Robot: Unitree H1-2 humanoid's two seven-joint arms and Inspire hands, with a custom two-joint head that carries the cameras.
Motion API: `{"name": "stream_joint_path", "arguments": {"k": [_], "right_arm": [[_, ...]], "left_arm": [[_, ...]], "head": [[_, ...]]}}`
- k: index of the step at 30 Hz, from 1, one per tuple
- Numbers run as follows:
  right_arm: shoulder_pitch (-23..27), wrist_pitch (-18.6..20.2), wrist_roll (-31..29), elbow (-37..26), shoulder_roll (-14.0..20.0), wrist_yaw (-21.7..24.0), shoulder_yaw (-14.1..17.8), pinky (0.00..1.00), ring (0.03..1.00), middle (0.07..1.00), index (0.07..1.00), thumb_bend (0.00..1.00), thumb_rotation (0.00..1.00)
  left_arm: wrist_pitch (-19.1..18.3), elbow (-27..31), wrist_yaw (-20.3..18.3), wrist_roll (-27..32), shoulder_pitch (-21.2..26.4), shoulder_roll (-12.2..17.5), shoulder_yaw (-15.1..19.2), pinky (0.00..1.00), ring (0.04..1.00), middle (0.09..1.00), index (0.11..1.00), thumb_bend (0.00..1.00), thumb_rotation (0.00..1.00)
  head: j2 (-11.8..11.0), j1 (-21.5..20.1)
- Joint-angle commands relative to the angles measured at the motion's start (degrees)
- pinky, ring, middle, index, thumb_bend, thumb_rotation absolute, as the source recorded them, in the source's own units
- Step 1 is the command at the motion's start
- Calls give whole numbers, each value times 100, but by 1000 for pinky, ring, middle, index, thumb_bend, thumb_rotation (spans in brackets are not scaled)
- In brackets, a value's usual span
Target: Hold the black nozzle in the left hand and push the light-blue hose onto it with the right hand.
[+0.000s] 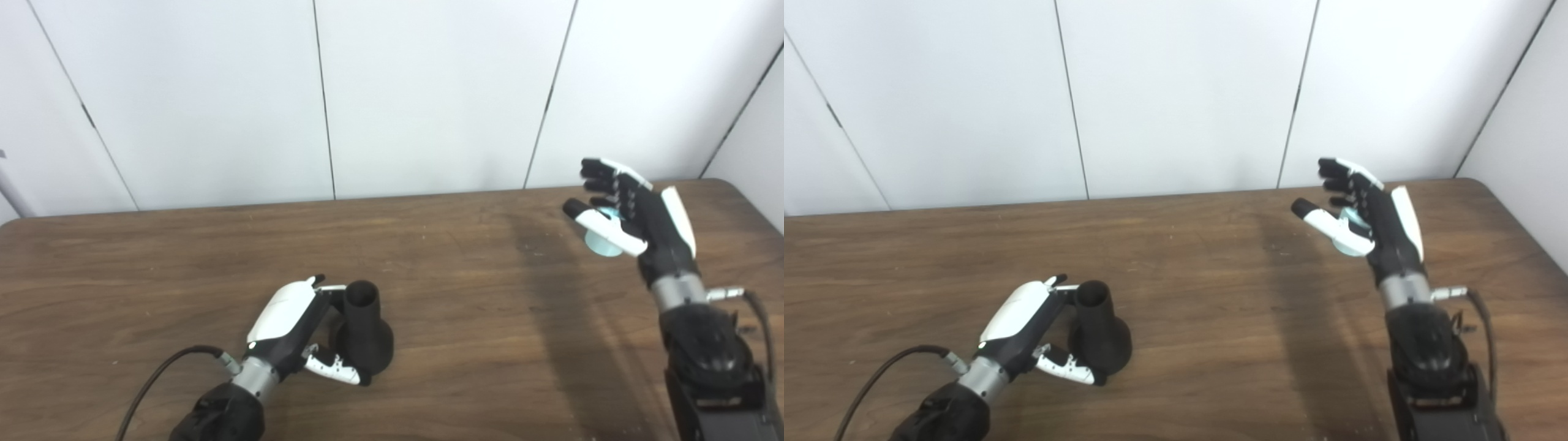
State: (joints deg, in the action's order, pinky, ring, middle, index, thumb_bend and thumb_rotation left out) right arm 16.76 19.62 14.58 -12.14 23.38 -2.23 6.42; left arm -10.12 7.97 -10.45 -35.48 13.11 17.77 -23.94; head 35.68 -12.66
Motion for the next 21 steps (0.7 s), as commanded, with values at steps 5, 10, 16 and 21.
{"name": "stream_joint_path", "arguments": {"k": [5,10,16,21], "right_arm": [[588,-53,1335,349,1020,145,-478,773,844,825,774,759,406],[957,-73,2015,940,1504,354,-880,818,883,847,781,752,348],[1480,479,2191,1467,1706,1312,-1131,896,919,886,832,847,293],[1899,728,2621,1852,1638,2247,-1092,848,918,899,843,987,266]], "left_arm": [[19,-273,-415,57,-278,242,-48,964,640,490,488,523,0],[112,-258,-463,174,-259,344,7,961,635,484,492,523,0],[289,-323,-496,274,-248,444,77,956,633,487,490,523,0],[326,-324,-530,326,-238,477,123,943,632,496,484,523,0]], "head": [[-20,-302],[-51,-670],[-107,-964],[-141,-1106]]}}
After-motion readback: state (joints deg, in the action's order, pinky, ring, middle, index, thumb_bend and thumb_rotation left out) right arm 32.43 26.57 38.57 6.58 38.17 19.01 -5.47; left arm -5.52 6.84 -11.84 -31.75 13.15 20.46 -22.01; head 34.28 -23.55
